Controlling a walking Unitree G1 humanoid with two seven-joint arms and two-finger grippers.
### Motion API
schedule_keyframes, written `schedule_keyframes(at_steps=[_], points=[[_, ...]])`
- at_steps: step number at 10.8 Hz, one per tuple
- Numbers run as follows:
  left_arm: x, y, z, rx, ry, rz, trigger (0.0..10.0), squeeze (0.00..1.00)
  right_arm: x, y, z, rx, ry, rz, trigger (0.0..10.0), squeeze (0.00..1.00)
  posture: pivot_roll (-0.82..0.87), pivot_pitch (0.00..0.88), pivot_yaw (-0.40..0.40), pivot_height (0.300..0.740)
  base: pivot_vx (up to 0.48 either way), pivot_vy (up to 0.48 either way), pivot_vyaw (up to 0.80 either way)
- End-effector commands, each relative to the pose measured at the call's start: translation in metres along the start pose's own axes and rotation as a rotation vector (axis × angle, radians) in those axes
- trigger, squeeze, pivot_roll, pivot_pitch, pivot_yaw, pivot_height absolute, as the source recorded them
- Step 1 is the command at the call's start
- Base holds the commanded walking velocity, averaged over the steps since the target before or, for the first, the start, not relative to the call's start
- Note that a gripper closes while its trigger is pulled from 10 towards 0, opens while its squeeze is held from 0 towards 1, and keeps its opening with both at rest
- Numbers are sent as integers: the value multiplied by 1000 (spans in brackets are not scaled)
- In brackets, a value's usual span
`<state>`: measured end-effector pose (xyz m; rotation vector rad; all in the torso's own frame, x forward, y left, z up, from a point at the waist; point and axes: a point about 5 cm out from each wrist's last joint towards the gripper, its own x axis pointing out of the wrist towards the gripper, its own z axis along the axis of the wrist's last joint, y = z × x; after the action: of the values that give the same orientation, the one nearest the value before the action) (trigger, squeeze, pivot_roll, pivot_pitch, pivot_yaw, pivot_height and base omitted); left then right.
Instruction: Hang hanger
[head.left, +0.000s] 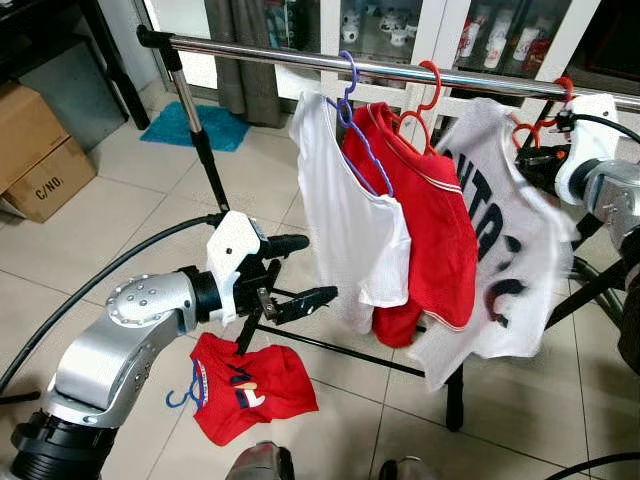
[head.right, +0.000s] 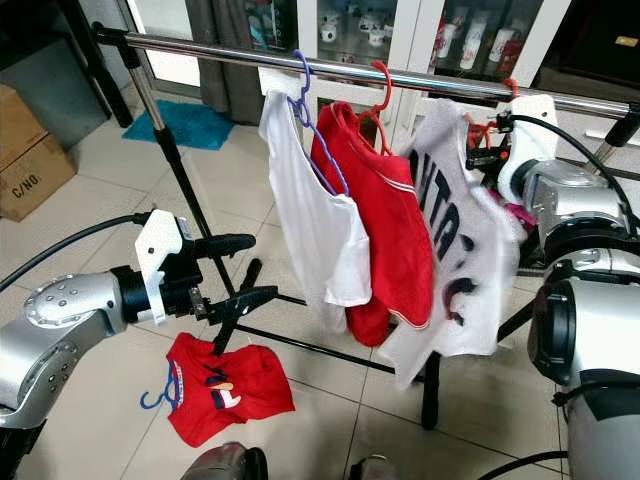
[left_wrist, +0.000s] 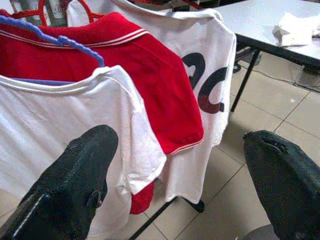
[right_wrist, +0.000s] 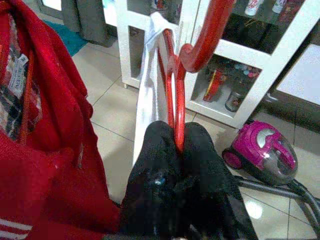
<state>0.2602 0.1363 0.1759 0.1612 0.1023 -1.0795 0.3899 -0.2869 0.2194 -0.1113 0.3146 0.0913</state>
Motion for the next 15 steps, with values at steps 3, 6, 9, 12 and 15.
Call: schedule_keyframes(at_steps=[3,6,9,12,15], points=[[3,1,2,12,4,-18,10000,851,-2,-4,3,4,8,-20,0,0,3,68,36,740,0,0,0],[6,6,3,29,-4,22,10000,851,-3,-5,16,-2,-87,-34,0,0,-7,52,44,740,0,0,0],[19,8,-6,30,-9,157,10000,365,-12,-14,28,21,-184,-4,0,0,-32,35,65,740,0,0,0],[18,12,-29,-33,-13,346,10000,0,-15,-8,-10,-25,-114,99,0,0,-57,20,65,740,0,0,0],[19,11,-37,-36,-1,417,10000,0,-38,11,-59,26,-86,58,0,0,-72,19,67,740,-86,0,0]])
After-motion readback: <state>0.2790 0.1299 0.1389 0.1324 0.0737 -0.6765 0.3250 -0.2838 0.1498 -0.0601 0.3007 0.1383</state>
